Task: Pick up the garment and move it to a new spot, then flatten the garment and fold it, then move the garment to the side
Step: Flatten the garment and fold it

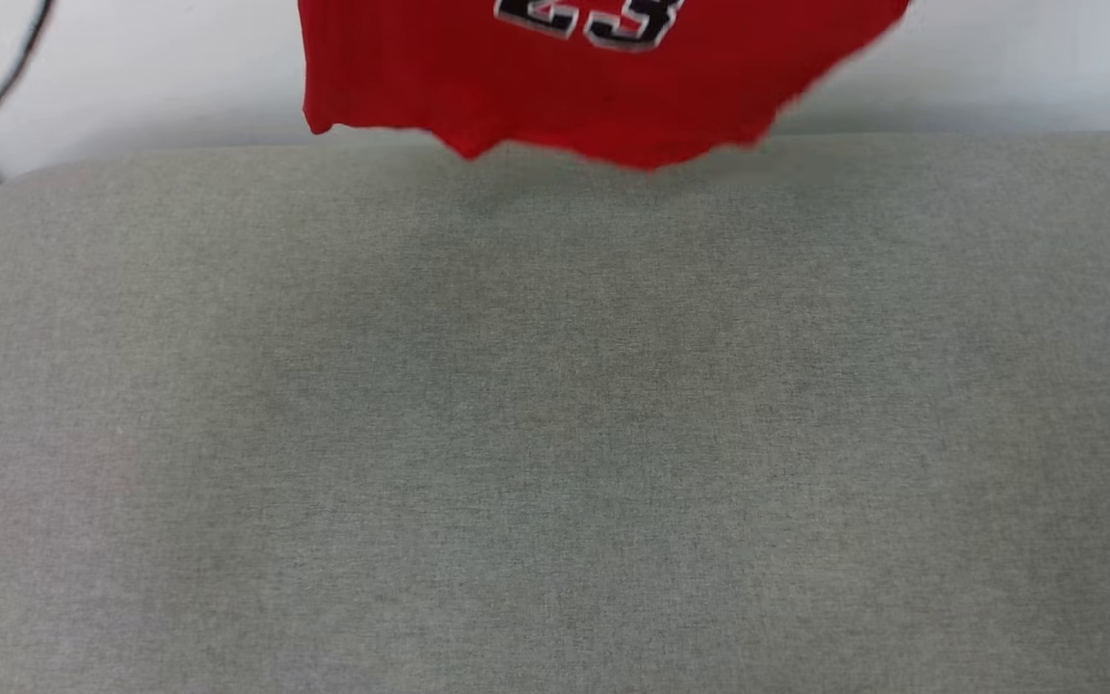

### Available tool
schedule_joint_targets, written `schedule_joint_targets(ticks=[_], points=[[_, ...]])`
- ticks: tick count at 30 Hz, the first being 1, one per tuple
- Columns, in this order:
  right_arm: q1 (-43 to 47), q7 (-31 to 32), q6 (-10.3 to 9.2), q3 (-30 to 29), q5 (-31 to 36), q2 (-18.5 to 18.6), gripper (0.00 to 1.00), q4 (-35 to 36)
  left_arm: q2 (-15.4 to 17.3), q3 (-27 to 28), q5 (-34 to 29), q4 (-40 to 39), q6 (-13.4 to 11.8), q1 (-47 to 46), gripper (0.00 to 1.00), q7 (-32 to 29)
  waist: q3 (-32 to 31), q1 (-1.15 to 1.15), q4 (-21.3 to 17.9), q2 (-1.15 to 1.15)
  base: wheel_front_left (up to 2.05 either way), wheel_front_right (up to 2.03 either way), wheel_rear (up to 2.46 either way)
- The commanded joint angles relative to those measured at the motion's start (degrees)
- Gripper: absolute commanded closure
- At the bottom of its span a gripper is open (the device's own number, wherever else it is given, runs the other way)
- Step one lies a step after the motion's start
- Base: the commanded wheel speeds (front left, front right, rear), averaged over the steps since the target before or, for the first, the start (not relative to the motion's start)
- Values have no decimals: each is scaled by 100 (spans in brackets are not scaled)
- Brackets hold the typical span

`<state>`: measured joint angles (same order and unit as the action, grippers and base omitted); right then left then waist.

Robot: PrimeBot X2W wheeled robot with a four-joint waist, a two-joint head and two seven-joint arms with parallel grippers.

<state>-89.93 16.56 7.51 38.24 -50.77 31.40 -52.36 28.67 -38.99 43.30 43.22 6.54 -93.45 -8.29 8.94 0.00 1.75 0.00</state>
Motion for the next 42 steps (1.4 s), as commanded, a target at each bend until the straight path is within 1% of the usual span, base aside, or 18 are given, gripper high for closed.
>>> schedule_joint_targets(ticks=[1, 5, 10, 14, 16, 17, 19, 21, 23, 25, 27, 30, 32, 33, 35, 38, 42], points=[[-121, 2, -4, 24, 47, -8, 100, -39, 2, -24, -53, 39, -18, -119, 100, 28, 9, 0, -10, 0, 0, 0, 0], [-398, 97, -4, 208, 202, -75, 100, -174, 59, -135, -218, 238, 13, -484, 100, -46, 156, 0, -92, 0, 0, 0, 0], [-811, 73, -4, 287, 353, -103, 100, -462, 114, -159, -308, 409, 40, -1068, 100, -19, 768, 0, -154, 0, 0, 0, 0], [-1370, -15, -5, 235, 484, -174, 100, -610, 226, -65, -400, 531, 6, -1755, 100, 16, 1534, 0, -177, 0, 0, 0, 0], [-1620, -107, -5, 223, 567, -207, 100, -699, 180, -82, -497, 654, -10, -2001, 100, 146, 1835, 0, -134, 0, 0, 0, 0], [-1852, -86, -5, 288, 694, -171, 100, -687, 182, -145, -644, 653, -7, -2246, 100, 229, 2050, 0, -102, 0, 0, 0, 0], [-2239, -66, -6, 400, 932, -56, 100, -744, 94, -185, -756, 757, -66, -2561, 100, 425, 2368, 0, -12, 0, 0, 0, 0], [-2541, -124, -5, 428, 1065, -85, 100, -786, -12, -184, -833, 880, -138, -2783, 100, 640, 2598, 0, 34, 0, 0, 0, 0], [-2930, -162, -6, 410, 1173, -101, 100, -775, -98, -165, -870, 978, -159, -3025, 100, 741, 2847, 0, 75, 0, 0, 0, 0], [-3279, -205, -6, 392, 1277, -102, 100, -760, -206, -73, -805, 1011, -209, -3209, 100, 870, 3054, 0, 121, 0, 0, 0, 0], [-3529, -312, -6, 340, 1317, -88, 100, -762, -289, -4, -804, 1035, -310, -3381, 100, 1088, 3205, 0, 150, 0, 0, 0, 0], [-3885, -411, -6, 260, 1419, -89, 100, -857, -451, 126, -682, 1104, -386, -3512, 100, 1318, 3361, 0, 180, 0, 0, 0, 0], [-3932, -422, -5, 294, 1497, -172, 100, -904, -541, 178, -586, 1145, -317, -3498, 100, 1379, 3433, 0, 132, 0, 0, 0, 0], [-3891, -412, -5, 333, 1536, -196, 100, -918, -537, 166, -595, 1179, -321, -3465, 100, 1419, 3470, 0, 113, 0, 0, 0, 0], [-3797, -510, -6, 369, 1569, -190, 100, -859, -569, 188, -511, 1209, -248, -3334, 100, 1488, 3571, 0, 66, 0, 0, 0, 0], [-3393, -628, -6, 380, 1486, -190, 100, -821, -621, 91, -460, 1274, -132, -2922, 100, 1608, 3630, 0, 38, 0, 0, 0, 0], [-2806, -842, -6, 289, 1238, -146, 100, -737, -610, 183, -200, 1396, -16, -2418, 100, 1860, 3616, 0, -27, 0, 0, 0, 0]])
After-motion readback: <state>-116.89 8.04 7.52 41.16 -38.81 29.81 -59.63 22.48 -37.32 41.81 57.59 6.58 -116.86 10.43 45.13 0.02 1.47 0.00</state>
